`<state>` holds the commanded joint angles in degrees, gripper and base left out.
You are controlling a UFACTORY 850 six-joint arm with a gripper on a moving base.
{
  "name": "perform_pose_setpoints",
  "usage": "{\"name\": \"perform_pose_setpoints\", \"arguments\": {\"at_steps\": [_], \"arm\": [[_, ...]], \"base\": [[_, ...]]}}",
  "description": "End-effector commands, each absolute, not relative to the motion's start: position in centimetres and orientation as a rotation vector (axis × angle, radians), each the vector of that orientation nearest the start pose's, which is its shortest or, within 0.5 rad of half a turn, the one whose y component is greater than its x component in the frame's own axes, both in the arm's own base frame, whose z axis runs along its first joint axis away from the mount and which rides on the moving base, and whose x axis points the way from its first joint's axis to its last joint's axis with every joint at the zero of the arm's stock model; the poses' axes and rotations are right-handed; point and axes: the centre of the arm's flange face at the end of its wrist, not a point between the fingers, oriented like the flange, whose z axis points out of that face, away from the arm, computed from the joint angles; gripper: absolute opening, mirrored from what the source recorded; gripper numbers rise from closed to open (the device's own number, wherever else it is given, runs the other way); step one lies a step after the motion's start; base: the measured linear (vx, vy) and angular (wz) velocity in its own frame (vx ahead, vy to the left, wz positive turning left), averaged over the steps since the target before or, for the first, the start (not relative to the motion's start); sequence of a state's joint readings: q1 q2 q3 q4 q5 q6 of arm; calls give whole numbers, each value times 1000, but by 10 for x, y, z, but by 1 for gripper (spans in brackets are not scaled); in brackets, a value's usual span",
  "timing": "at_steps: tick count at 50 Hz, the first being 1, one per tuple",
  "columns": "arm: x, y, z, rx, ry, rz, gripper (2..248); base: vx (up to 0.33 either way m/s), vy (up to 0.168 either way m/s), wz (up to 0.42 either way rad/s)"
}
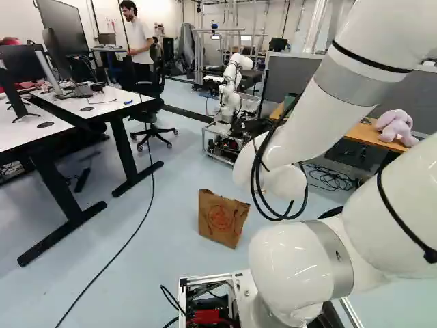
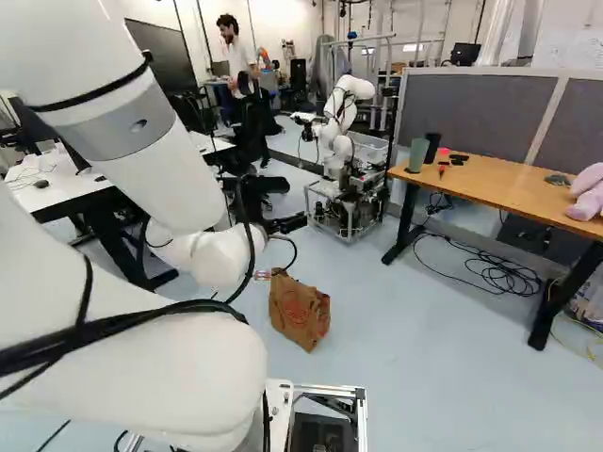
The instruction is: Pick up the bag on the ground and place it on the table
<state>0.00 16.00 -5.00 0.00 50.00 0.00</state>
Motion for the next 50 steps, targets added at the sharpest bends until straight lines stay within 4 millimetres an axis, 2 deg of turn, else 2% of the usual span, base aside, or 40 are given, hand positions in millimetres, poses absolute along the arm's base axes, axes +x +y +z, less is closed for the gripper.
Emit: {"name": "perform_pose_setpoints", "arguments": {"at_steps": [15, 29, 50], "arm": [[270, 0, 366, -2558, 0, -1824, 247], [286, 0, 368, -2566, 0, -1812, 247], [323, 1, 368, -2610, -6, -1744, 247]], "base": [[6, 4, 8], [4, 1, 0], [0, 0, 0]]}}
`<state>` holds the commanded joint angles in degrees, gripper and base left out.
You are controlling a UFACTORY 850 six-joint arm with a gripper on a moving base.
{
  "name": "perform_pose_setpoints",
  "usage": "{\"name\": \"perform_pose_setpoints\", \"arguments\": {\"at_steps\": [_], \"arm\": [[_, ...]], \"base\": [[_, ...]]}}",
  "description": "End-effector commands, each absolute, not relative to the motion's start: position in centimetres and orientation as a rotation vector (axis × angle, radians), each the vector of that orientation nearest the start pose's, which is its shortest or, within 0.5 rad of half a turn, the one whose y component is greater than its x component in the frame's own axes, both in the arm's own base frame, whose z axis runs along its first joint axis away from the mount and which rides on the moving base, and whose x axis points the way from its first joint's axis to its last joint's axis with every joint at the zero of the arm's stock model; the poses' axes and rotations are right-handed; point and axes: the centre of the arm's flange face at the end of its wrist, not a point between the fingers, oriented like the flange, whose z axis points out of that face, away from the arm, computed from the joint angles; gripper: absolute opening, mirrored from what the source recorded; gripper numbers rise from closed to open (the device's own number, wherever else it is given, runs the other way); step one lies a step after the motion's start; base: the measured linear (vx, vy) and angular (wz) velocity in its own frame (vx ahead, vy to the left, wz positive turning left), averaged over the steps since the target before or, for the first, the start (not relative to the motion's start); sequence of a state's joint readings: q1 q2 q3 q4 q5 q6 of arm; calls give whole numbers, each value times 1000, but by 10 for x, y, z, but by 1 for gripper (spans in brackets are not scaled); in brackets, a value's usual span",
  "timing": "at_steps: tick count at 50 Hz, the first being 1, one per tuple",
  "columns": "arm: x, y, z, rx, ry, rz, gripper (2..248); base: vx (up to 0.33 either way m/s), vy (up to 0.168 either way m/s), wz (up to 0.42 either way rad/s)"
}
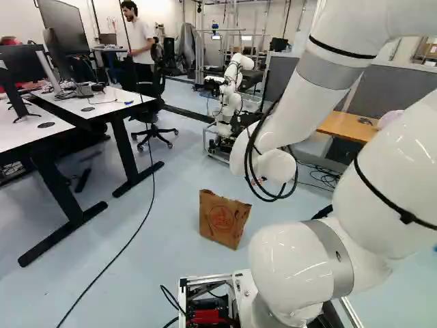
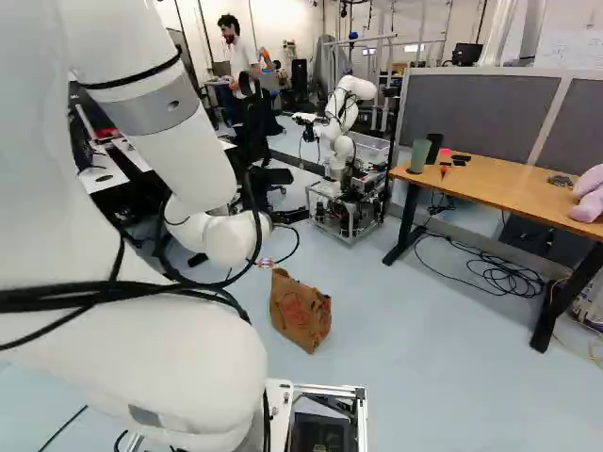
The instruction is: Pick up the bag on the ground and place it on the table
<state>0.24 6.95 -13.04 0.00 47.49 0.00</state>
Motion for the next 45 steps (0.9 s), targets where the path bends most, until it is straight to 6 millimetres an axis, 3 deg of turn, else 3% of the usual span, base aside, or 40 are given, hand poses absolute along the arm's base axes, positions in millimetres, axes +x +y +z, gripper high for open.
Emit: {"name": "perform_pose_setpoints", "arguments": {"at_steps": [45], "arm": [[413, 2, 359, -2691, -8, -1615, 247]], "base": [[0, 0, 0]]}}
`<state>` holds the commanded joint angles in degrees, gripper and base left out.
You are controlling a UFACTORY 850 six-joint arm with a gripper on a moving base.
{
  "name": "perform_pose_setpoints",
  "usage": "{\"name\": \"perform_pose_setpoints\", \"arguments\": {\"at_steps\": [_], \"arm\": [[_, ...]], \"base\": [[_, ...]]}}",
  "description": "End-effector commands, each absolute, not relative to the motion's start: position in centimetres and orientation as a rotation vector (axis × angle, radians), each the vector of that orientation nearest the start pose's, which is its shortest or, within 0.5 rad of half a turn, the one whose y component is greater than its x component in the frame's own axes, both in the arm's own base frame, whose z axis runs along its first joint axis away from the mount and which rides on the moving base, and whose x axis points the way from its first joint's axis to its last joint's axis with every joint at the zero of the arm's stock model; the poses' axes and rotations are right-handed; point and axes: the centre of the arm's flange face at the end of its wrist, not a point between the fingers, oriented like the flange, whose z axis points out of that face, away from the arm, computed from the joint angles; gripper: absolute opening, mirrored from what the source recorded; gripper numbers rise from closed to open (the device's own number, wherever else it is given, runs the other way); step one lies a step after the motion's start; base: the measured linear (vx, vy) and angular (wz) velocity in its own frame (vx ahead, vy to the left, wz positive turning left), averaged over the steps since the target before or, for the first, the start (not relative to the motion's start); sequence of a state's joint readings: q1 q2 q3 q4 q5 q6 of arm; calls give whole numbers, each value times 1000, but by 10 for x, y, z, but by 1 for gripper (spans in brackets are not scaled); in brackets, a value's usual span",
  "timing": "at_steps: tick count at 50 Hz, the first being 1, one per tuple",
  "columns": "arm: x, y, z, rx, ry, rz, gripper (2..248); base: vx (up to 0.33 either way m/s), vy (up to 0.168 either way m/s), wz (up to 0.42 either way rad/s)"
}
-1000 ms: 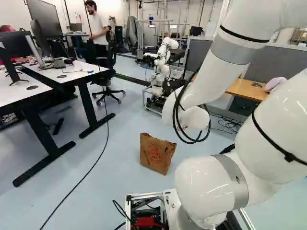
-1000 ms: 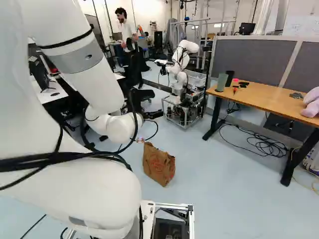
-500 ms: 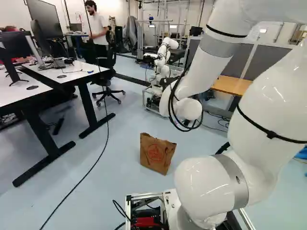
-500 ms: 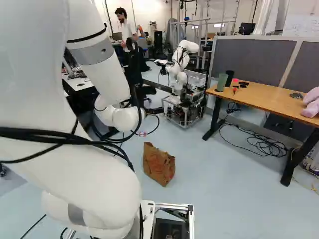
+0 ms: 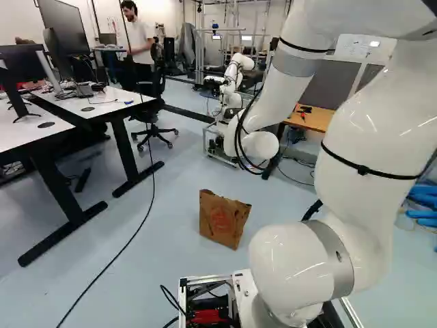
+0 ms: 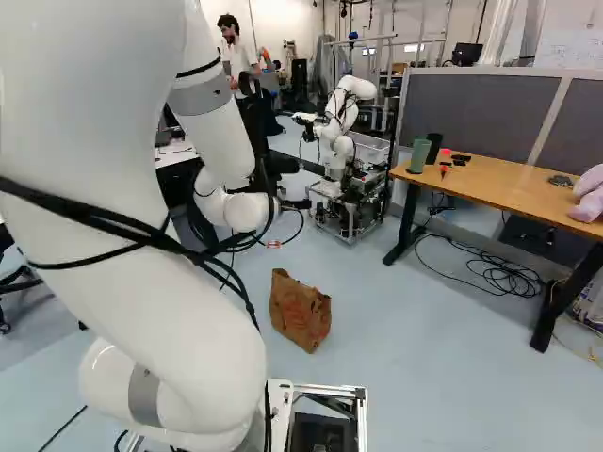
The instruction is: Pick up the bag on the ground and place it on the table
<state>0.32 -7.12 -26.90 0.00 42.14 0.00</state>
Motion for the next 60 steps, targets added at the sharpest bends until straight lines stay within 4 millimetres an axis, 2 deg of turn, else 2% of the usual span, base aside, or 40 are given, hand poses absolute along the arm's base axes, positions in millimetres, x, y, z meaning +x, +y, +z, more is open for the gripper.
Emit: {"name": "perform_pose_setpoints", "arguments": {"at_steps": [21, 60], "arm": [[454, 1, 329, -2775, -2, -1471, 247], [511, -7, 267, -2921, 21, -1170, 247]], "base": [[0, 0, 0], [0, 0, 0]]}}
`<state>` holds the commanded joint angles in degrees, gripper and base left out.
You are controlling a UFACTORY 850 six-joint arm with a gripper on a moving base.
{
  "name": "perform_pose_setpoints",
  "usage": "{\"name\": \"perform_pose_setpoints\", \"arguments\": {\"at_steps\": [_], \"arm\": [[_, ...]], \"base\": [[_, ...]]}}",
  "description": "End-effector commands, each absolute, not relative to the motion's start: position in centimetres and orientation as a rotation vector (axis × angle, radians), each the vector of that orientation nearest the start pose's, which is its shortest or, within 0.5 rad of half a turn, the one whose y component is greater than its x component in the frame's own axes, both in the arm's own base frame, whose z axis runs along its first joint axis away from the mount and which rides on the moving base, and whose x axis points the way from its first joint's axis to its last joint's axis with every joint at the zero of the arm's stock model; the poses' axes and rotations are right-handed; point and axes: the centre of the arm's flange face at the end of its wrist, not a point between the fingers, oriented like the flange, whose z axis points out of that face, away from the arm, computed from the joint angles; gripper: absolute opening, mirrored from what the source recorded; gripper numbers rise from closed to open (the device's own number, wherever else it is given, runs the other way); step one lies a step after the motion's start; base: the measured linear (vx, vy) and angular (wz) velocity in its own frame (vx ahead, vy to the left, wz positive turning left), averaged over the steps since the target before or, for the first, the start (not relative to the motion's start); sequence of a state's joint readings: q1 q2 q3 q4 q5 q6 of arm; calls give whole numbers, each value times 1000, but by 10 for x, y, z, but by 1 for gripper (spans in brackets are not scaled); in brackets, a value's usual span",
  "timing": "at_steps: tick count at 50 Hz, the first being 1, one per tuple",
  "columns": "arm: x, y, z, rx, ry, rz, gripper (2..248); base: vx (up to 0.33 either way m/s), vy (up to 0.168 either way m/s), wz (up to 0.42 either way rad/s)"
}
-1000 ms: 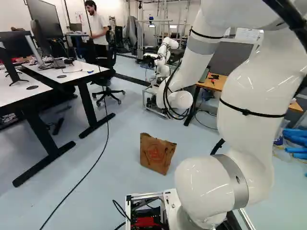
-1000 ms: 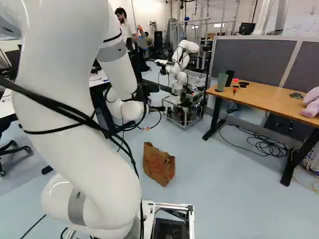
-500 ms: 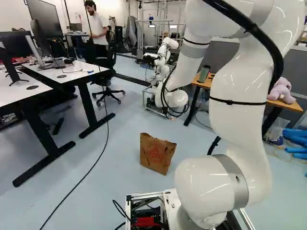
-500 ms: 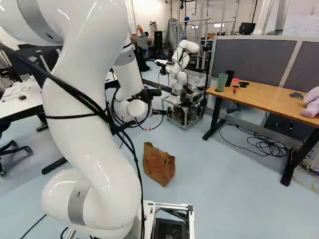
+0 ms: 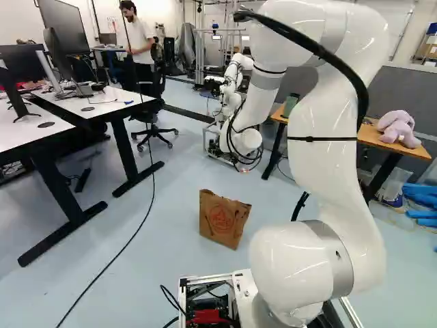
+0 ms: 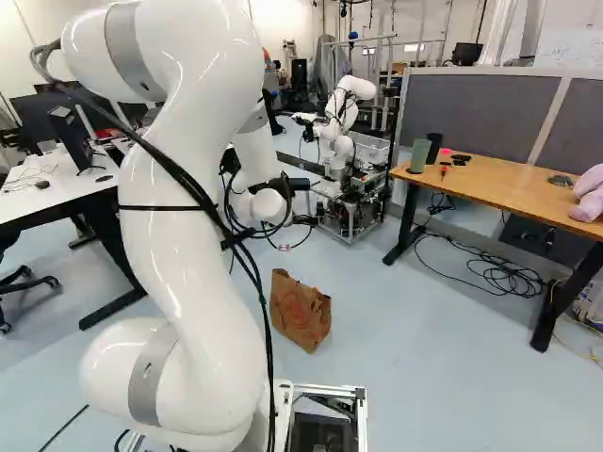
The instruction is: Pick up the bag on the ground and place it on the table
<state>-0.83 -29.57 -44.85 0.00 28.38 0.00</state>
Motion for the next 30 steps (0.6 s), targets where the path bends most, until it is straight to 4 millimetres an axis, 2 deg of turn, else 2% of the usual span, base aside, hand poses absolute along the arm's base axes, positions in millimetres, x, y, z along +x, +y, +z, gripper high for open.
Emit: {"name": "perform_pose_setpoints", "arguments": {"at_steps": [22, 30], "arm": [[546, -8, 227, -2989, 21, -982, 247], [558, -8, 213, -3025, -54, -911, 247]], "base": [[0, 0, 0], [0, 0, 0]]}}
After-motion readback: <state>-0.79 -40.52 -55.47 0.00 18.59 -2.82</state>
